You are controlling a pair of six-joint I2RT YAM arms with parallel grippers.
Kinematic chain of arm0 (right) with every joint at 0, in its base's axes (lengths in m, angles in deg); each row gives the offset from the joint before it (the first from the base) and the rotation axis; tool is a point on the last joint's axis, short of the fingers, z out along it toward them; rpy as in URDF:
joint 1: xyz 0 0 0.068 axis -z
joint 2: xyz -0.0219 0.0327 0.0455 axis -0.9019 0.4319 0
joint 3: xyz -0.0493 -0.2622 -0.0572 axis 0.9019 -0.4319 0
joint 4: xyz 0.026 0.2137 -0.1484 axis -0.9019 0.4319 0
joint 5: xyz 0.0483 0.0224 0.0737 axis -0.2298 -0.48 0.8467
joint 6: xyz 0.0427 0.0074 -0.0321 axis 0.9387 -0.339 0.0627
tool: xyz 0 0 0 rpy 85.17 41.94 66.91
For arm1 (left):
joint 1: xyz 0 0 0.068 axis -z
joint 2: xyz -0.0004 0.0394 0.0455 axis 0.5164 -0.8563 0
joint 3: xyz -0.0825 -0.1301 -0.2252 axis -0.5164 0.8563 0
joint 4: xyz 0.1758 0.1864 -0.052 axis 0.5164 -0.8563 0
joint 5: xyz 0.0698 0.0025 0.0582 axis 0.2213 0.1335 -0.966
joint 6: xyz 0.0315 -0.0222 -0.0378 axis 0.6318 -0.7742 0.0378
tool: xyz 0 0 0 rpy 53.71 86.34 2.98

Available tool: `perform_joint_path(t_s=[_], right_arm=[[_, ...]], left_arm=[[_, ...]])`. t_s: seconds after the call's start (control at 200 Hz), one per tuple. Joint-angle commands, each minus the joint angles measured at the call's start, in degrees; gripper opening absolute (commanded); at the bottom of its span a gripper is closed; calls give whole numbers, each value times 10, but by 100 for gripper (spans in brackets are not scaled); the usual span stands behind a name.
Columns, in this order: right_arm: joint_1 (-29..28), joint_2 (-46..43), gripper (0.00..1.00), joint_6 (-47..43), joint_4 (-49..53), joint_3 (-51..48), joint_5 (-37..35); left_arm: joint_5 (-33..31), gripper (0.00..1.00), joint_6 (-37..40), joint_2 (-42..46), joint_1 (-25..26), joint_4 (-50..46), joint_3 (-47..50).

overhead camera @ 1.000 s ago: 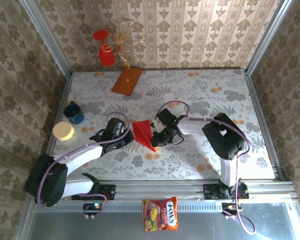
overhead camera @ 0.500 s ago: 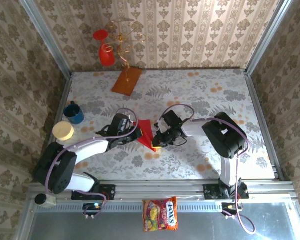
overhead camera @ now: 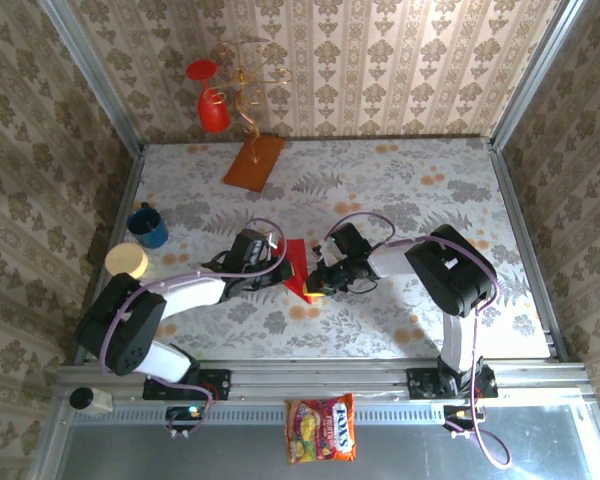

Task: Fold a paper plane with a square sheet of paper (pick it up from the middle)
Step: Fourth fold the wing at the center of the table.

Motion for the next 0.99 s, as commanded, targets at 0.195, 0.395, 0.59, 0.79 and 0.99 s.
perform_joint_path(t_s=[0.195, 0.395, 0.59, 0.79, 0.99], right_arm=[[10, 36, 0, 32, -4, -39, -34], [12, 38, 0, 31, -9, -45, -34], [13, 41, 0, 33, -16, -48, -33], [14, 43, 0, 37, -23, -50, -32], [15, 42, 0, 39, -25, -49, -29]], left_arm=[[17, 0, 16, -42, 8, 32, -31], [24, 0, 21, -65, 10, 39, -48], [29, 0, 22, -88, 12, 47, -59], [28, 0, 26, -114, 13, 56, -67], [21, 0, 28, -133, 13, 70, -68]])
